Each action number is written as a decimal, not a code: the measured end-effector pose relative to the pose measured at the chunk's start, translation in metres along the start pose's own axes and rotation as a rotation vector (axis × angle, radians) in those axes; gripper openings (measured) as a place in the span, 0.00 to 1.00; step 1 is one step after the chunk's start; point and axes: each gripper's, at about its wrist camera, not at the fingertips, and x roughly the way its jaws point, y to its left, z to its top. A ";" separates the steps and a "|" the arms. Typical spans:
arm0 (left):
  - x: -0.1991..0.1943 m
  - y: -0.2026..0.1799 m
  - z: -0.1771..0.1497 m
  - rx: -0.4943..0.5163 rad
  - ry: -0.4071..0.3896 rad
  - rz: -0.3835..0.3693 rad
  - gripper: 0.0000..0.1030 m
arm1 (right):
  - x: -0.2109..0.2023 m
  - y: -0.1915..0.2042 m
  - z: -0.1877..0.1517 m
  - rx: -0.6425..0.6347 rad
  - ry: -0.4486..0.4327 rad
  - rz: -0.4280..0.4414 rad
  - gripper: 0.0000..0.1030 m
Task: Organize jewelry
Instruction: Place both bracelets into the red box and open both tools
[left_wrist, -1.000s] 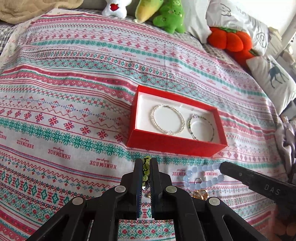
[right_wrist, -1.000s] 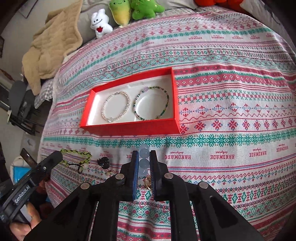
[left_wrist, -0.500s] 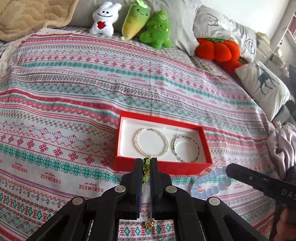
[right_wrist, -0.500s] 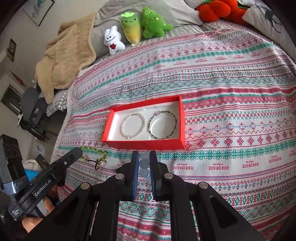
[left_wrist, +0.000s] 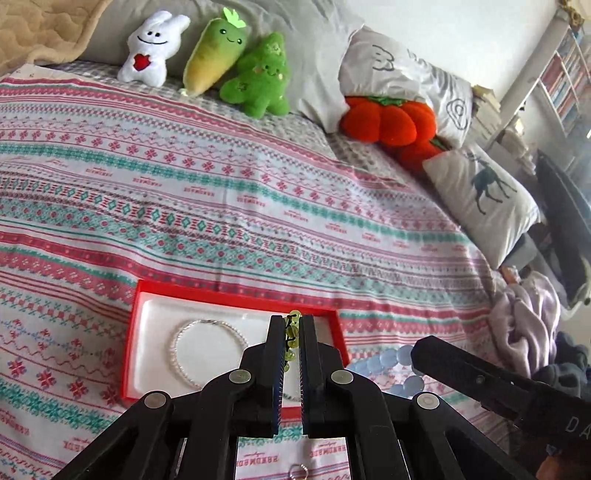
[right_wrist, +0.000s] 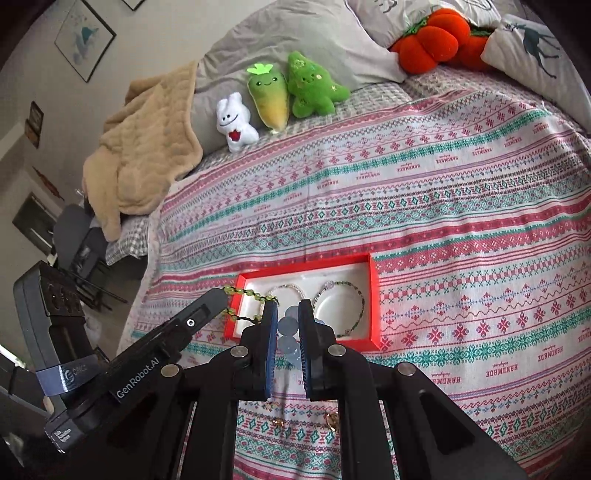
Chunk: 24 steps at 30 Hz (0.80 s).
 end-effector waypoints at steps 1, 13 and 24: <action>0.005 0.001 0.000 -0.005 0.004 -0.006 0.01 | 0.001 -0.002 0.002 0.003 -0.006 -0.002 0.12; 0.043 0.053 -0.012 -0.073 0.100 0.183 0.01 | 0.023 -0.008 0.010 -0.010 -0.022 -0.056 0.12; 0.048 0.066 -0.020 -0.050 0.136 0.244 0.02 | 0.058 0.010 0.004 -0.076 0.018 -0.035 0.12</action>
